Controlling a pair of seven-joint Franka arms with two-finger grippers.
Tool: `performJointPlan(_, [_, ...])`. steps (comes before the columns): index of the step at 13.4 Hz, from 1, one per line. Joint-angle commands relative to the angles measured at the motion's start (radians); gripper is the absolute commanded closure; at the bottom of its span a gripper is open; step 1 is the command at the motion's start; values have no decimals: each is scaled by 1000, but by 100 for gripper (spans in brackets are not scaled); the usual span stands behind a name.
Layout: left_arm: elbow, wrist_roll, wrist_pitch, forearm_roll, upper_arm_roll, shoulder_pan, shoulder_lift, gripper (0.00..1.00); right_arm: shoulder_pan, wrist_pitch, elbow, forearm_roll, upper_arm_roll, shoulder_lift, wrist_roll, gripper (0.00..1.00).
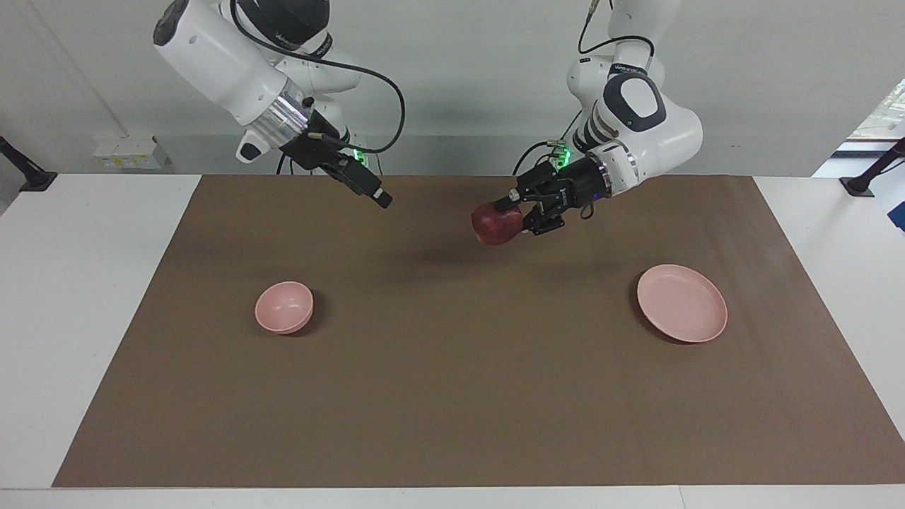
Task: Move apple from plate to bowl
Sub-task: 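Lift the apple with the left gripper while the right gripper reaches toward it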
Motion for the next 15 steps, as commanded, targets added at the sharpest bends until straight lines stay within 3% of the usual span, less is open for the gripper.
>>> performJointPlan(1, [-10,19,-2,-28,-11,0,-29,100,13,89,12,146,0,41,107,0])
performJointPlan(6, [-10,19,25,-29,-16,0,-29,100,134,200,16,239,0,129,245,0])
performJointPlan(15, [-13,16,36,-29,-25,-1,-35,100,204,264,7,293,0,136,285,0])
